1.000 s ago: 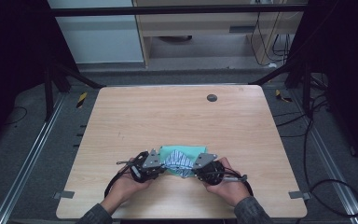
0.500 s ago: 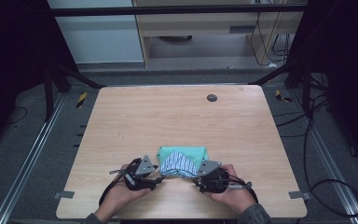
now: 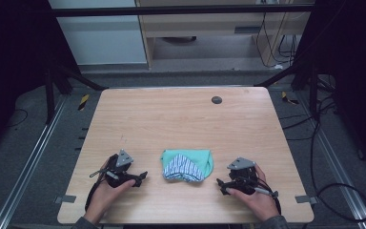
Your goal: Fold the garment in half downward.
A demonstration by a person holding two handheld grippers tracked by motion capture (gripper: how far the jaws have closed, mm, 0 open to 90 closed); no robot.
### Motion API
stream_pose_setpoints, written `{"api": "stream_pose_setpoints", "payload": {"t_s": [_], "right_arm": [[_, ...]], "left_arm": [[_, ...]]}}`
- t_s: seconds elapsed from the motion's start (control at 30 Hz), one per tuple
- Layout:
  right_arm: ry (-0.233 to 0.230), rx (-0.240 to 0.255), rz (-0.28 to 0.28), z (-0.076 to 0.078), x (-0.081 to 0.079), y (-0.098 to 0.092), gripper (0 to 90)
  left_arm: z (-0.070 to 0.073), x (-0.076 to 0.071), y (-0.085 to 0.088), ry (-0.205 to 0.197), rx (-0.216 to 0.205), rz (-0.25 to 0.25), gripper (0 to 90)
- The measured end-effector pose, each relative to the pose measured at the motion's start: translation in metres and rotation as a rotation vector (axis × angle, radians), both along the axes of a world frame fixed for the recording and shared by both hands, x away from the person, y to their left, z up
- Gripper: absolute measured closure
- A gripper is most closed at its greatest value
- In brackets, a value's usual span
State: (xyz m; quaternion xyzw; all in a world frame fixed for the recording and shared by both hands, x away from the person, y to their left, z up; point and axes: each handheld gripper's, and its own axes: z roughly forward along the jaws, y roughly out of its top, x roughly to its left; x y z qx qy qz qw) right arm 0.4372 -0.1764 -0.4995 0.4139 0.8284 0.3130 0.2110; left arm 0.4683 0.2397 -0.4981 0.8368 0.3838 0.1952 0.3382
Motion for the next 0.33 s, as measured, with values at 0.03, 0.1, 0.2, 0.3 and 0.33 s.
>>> {"api": "stream_pose_setpoints", "payload": {"t_s": [0.03, 0.1, 0.2, 0.3, 0.33], "right_arm": [[0.007, 0.005, -0.027, -0.003, 0.004, -0.002, 7.2], [0.029, 0.056, -0.068, -0.009, 0.011, -0.005, 3.9], [0.008, 0.1, -0.116, -0.013, 0.018, -0.008, 2.8], [0.01, 0.093, -0.151, -0.013, 0.022, -0.007, 0.5], [0.013, 0.096, -0.16, -0.014, 0.022, -0.006, 0.1]], "left_arm": [[-0.003, 0.002, 0.002, 0.001, 0.004, 0.01, 7.3], [-0.007, 0.005, 0.005, 0.002, 0.008, 0.021, 6.8], [-0.01, 0.01, 0.009, 0.027, -0.035, 0.044, 3.3], [-0.011, 0.012, 0.01, 0.028, -0.033, 0.046, 2.0], [-0.011, 0.013, 0.01, 0.029, -0.032, 0.045, 1.6]]}}
